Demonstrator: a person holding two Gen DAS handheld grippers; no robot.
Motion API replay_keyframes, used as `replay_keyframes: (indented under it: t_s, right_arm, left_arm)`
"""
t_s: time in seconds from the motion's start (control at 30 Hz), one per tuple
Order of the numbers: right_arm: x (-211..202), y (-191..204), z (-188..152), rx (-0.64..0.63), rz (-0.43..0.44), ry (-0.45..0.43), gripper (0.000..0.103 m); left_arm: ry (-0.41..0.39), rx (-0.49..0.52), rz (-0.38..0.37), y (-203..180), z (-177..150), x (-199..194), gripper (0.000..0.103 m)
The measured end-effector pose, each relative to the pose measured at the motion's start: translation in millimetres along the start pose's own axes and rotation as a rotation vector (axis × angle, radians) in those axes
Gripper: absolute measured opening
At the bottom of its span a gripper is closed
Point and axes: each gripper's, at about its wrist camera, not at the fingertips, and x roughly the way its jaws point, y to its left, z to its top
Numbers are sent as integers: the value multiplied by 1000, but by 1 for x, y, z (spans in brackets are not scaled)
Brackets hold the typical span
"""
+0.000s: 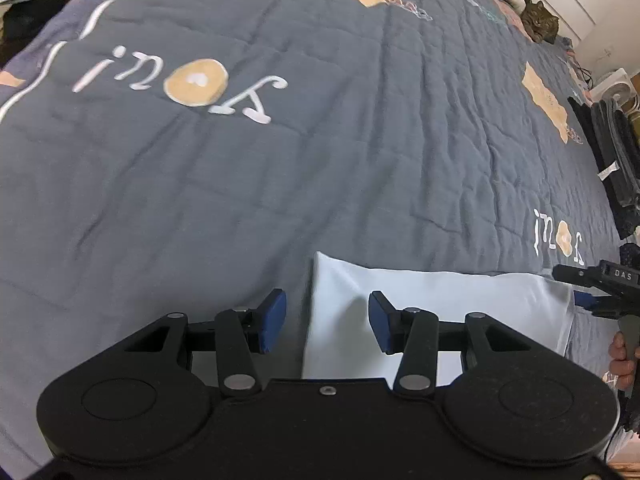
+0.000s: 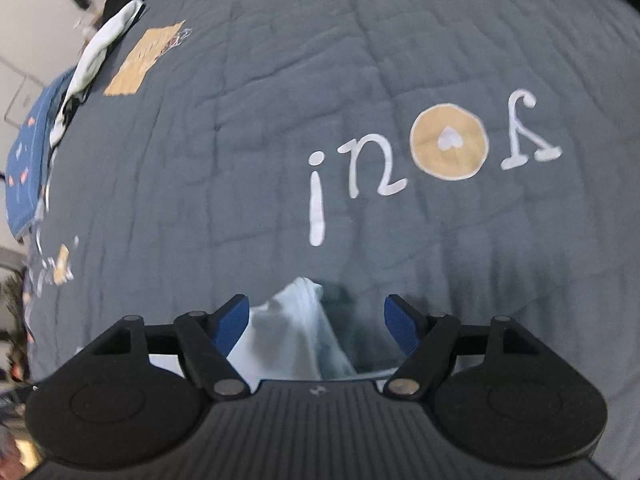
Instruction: Fold clothes
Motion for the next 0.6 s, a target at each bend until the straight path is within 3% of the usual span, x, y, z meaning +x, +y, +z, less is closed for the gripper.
replay_keyframes:
  t_s: [0.1,0.13,0.17,0.23,0.3,0.37,0.43,0.6]
  right_arm:
    - [9,1,2,30,14,25,68]
    - [11,1,2,40,20,27,54]
    - [13,0,2,60,27,27,33]
    - [14,-4,2,115,26,25,8]
    - [12,-7,1,163,34,12,6]
    - [11,-12,1,213,51,0,5]
    - [10,-17,0,268,78,-11,4]
    - [13,-30,-1,345,107,-34,4]
  left_arm:
    - [11,-16,-20,-1,3,8,45]
    - [17,-30,-33,1,4,11,45]
    - [23,-45,-46,3,5,13,45]
    - [36,-75,-76,6,6,19,45]
    - [57,-87,-116,8,7,26,36]
    - [81,-91,-139,8,6,33,16]
    - [50,-92,-146,9,5,31,7]
    - [-2,-101,-154,13,9,22,2]
